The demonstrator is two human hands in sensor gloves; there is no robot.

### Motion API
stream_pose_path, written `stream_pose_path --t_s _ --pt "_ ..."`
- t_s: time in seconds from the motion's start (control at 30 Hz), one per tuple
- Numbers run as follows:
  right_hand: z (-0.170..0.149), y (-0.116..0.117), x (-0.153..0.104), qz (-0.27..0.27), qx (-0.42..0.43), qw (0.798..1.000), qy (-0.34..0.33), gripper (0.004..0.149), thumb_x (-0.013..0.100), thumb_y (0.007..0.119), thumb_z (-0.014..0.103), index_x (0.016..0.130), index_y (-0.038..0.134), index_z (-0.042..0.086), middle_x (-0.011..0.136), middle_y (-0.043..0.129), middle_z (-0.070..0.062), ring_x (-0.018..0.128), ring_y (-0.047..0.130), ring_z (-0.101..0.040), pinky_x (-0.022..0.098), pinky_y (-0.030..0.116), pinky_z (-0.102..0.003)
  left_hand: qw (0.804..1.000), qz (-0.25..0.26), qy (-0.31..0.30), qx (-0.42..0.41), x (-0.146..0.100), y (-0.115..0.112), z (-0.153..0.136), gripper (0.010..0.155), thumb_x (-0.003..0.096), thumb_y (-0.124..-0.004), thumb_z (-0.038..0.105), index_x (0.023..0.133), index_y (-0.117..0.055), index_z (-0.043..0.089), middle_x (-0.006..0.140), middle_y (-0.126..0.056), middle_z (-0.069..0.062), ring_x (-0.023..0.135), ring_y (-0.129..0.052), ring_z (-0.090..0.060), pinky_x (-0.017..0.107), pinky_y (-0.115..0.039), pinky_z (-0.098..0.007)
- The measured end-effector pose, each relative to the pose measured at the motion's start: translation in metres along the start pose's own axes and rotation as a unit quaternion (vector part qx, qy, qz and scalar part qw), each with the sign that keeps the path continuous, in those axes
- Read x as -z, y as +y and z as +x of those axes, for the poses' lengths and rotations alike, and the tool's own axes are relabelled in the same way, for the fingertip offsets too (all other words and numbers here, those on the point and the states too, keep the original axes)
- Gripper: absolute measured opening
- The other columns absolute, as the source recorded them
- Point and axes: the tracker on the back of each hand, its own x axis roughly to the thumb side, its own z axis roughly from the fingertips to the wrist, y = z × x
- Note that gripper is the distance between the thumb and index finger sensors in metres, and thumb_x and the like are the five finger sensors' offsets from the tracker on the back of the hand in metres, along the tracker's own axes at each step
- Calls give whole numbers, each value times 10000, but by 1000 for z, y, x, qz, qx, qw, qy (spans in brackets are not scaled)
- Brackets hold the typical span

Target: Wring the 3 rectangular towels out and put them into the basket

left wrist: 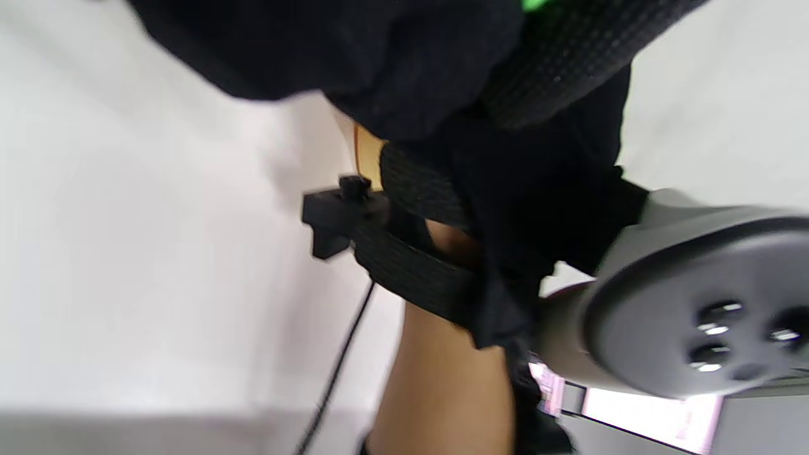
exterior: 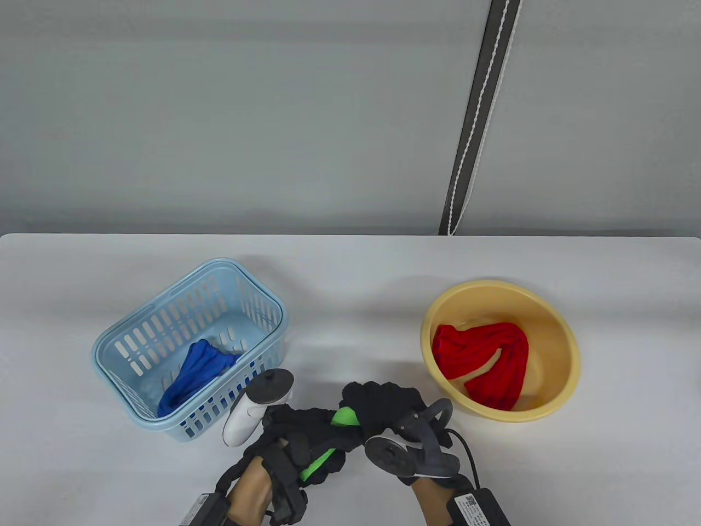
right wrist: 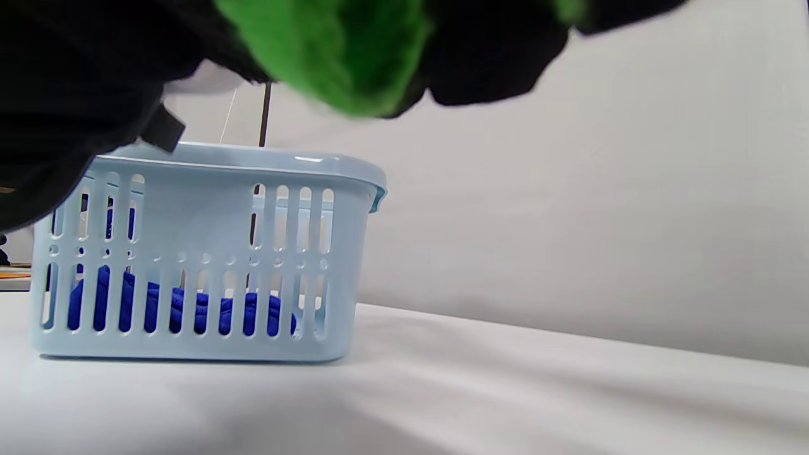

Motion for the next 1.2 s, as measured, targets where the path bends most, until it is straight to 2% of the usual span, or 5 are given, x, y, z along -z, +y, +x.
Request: stream_pose_path --t_s 0.43,0.67,0.97,1.03,1.2 --pt "-1 -10 -4 -61 -4 998 -19 430 558 737 438 857 671 135 510 919 -46 234 928 -220 157 813 -394 980 -115 -67 -149 15 -16 -9 386 586 -786 514 674 -861 145 316 -1000 60 3 -937 -152 -28 -857 -340" --pt "0 -10 -4 -62 -25 998 -13 428 554 769 444 848 689 145 512 933 -47 240 941 -222 159 822 -397 984 -100 -60 -132 12 -14 -10 389 590 -785 521 693 -854 153 342 -1000 48 35 -946 -167 -5 -857 -347" --pt "3 -4 -3 12 -78 997 21 467 476 914 454 842 747 217 598 982 -21 358 1011 -221 260 870 -424 994 59 5 94 -3 -6 -2 461 594 -786 572 793 -806 157 473 -1002 16 159 -984 -197 83 -873 -342" --pt "4 0 -3 54 -84 994 31 541 457 944 451 894 719 224 711 966 -39 483 1024 -248 349 869 -468 976 127 19 178 -7 -9 0 506 575 -801 588 823 -797 147 520 -1006 -8 204 -998 -219 111 -880 -352" --pt "1 2 -5 105 -80 990 42 787 410 985 448 1060 584 255 991 820 -107 812 937 -350 533 810 -582 889 254 28 379 -15 -27 8 620 541 -813 614 937 -717 147 689 -982 -56 390 -1037 -281 246 -910 -386"
